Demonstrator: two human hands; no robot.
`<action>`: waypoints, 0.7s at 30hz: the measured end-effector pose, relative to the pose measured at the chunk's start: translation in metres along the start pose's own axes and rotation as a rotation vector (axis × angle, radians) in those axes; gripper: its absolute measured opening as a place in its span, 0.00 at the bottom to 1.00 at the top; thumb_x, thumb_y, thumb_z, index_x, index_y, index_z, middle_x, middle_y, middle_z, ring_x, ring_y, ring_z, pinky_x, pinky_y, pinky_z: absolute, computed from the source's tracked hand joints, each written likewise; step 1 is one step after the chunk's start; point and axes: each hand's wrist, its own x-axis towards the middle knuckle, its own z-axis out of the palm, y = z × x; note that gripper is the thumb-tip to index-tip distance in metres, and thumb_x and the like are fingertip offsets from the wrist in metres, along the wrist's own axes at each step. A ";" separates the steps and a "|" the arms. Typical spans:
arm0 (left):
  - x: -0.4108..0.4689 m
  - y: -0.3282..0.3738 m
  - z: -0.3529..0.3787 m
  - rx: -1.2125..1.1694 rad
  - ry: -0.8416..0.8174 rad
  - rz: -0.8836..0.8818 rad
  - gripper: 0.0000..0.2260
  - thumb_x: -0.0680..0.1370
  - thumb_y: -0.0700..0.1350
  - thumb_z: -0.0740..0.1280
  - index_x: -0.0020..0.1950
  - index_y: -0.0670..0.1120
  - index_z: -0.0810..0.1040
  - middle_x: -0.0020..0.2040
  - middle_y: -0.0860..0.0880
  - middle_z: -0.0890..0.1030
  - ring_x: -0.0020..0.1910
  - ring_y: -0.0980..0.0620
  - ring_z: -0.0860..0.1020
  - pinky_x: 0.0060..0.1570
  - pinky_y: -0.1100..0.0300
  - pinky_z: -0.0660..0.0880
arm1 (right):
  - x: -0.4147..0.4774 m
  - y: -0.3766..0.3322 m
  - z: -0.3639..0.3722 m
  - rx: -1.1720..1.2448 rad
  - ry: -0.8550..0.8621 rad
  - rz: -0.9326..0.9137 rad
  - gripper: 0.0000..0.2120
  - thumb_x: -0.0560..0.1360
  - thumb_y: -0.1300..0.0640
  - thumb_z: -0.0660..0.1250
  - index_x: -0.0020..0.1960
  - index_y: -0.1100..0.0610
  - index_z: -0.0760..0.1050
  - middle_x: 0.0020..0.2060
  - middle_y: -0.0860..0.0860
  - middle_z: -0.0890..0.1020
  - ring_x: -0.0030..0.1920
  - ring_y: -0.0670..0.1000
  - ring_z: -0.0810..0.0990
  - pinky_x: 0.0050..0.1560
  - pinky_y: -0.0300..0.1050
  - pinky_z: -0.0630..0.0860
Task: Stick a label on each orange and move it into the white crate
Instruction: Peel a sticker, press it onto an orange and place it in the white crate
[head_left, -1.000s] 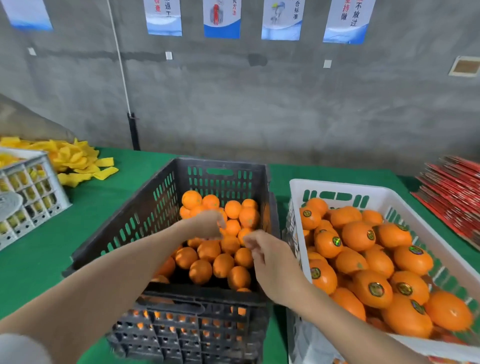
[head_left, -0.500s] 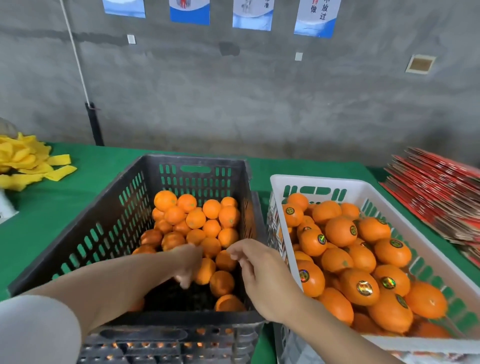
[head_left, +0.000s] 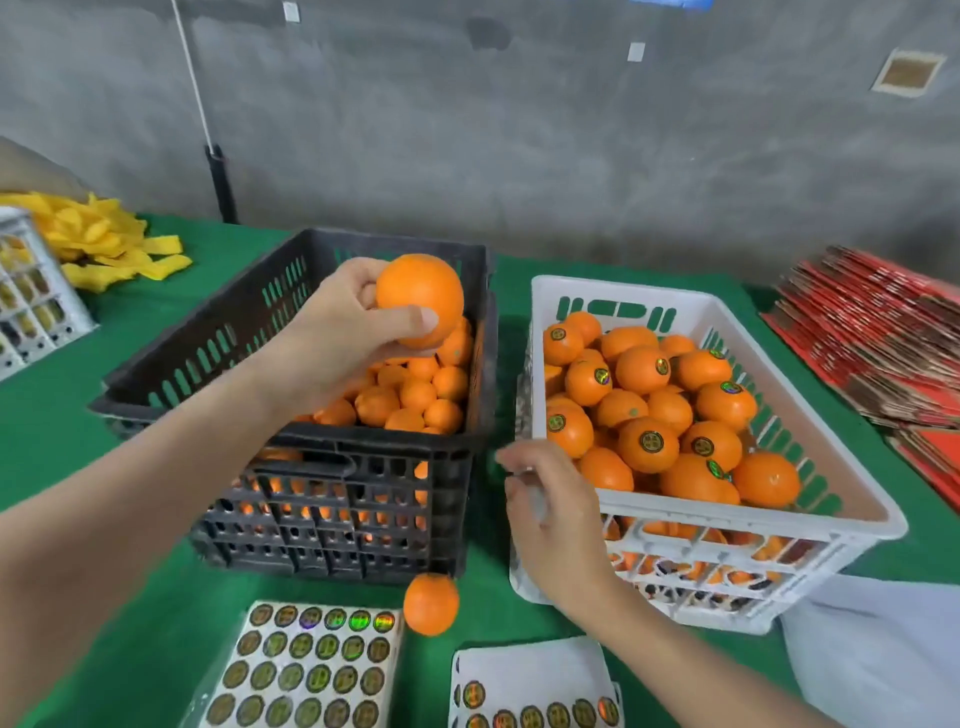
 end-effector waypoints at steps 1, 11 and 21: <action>-0.017 -0.001 0.007 0.036 -0.010 0.010 0.27 0.59 0.41 0.80 0.53 0.49 0.72 0.47 0.50 0.79 0.40 0.56 0.83 0.38 0.58 0.81 | -0.018 0.007 -0.002 -0.004 -0.085 0.051 0.08 0.74 0.68 0.60 0.50 0.64 0.77 0.46 0.54 0.80 0.46 0.42 0.76 0.47 0.27 0.69; -0.120 -0.085 0.072 0.350 -0.189 -0.319 0.22 0.64 0.51 0.75 0.56 0.50 0.78 0.47 0.50 0.84 0.46 0.52 0.83 0.54 0.50 0.78 | -0.097 0.076 0.033 -0.601 -1.002 0.379 0.20 0.73 0.42 0.64 0.50 0.60 0.74 0.45 0.52 0.72 0.53 0.55 0.74 0.49 0.46 0.68; -0.139 -0.142 0.067 -0.036 -0.181 -0.800 0.39 0.54 0.61 0.73 0.61 0.48 0.72 0.61 0.44 0.78 0.63 0.47 0.74 0.70 0.49 0.63 | -0.093 0.069 0.003 -0.185 -0.694 0.402 0.08 0.77 0.60 0.61 0.52 0.57 0.77 0.50 0.52 0.82 0.52 0.50 0.79 0.52 0.37 0.72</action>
